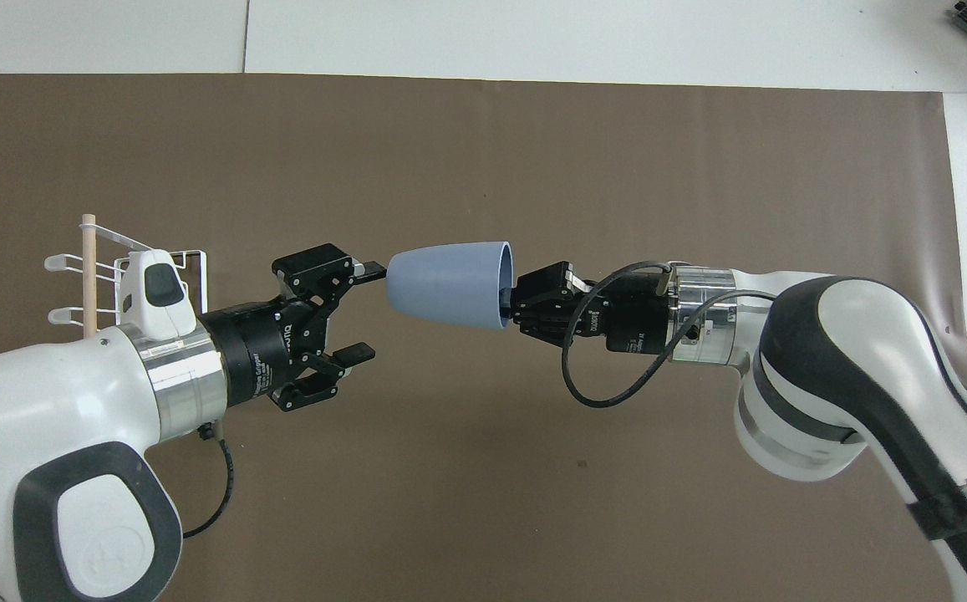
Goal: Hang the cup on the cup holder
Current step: 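Open the left gripper and close it around the cup's base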
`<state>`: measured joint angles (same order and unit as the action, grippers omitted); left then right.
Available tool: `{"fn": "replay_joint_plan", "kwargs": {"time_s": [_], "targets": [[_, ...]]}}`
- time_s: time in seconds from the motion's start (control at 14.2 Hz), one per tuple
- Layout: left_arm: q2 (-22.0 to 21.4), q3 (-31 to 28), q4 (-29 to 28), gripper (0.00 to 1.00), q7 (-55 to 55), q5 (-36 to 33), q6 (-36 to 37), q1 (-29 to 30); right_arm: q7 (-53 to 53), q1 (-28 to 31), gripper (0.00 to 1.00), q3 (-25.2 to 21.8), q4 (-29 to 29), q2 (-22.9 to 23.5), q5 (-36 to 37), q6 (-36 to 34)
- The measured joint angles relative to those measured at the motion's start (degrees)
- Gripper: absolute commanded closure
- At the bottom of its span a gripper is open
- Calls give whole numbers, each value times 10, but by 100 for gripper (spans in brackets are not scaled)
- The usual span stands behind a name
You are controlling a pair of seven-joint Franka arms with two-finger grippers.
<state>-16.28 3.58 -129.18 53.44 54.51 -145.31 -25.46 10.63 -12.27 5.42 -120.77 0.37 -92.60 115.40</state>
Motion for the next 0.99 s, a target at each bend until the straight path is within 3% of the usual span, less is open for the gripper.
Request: {"fn": "replay_joint_plan", "kwargs": {"time_s": [0.14,0.64,0.99], "targets": [[0,-2,-15,0,3,35,-52,-24,0,0,100,-3,-2,-1,-1,1],[0,-2,-20,0,29,120,-118,-55,0,0,100,-5,-2,-6,-6,3],[-1,-11,3,0,73,134,-139,-40,1,-3,100,-1,-7,-6,-6,6]]}}
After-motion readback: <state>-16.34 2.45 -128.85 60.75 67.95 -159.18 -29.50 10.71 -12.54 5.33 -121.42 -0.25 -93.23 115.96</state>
